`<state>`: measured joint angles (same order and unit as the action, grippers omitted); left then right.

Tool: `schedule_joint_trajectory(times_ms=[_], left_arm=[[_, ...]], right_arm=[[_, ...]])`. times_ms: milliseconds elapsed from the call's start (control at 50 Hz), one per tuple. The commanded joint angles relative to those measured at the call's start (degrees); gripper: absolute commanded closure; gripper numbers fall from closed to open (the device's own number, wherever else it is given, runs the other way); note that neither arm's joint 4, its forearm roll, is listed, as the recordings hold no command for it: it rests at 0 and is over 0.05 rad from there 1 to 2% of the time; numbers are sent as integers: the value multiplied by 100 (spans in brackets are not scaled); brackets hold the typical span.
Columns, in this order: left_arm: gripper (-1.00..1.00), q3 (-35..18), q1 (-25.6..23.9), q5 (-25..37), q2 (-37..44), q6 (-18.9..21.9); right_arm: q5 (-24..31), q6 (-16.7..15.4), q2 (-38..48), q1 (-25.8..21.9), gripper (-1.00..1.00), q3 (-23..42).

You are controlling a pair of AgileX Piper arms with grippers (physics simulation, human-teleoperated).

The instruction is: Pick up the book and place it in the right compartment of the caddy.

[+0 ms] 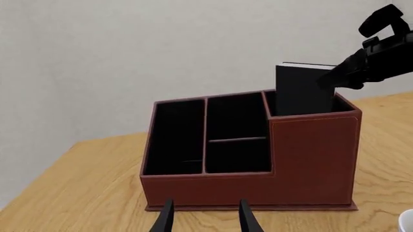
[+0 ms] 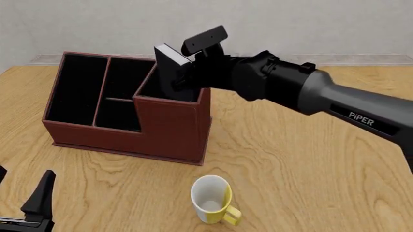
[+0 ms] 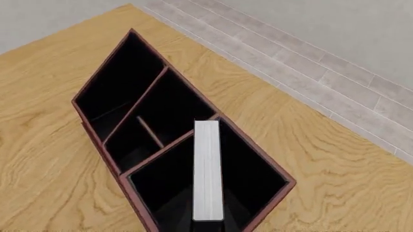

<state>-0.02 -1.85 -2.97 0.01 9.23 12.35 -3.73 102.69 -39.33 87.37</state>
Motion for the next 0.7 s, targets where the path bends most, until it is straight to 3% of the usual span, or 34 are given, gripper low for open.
schedule_joint_trajectory(times_ms=[20,700], left_arm=[[-100,0,12,-1,0,1],[-100,1,22,19,0,-3]], right_arm=[[-124,154,36,19,100,-4],[-323,217,218,10,100,-170]])
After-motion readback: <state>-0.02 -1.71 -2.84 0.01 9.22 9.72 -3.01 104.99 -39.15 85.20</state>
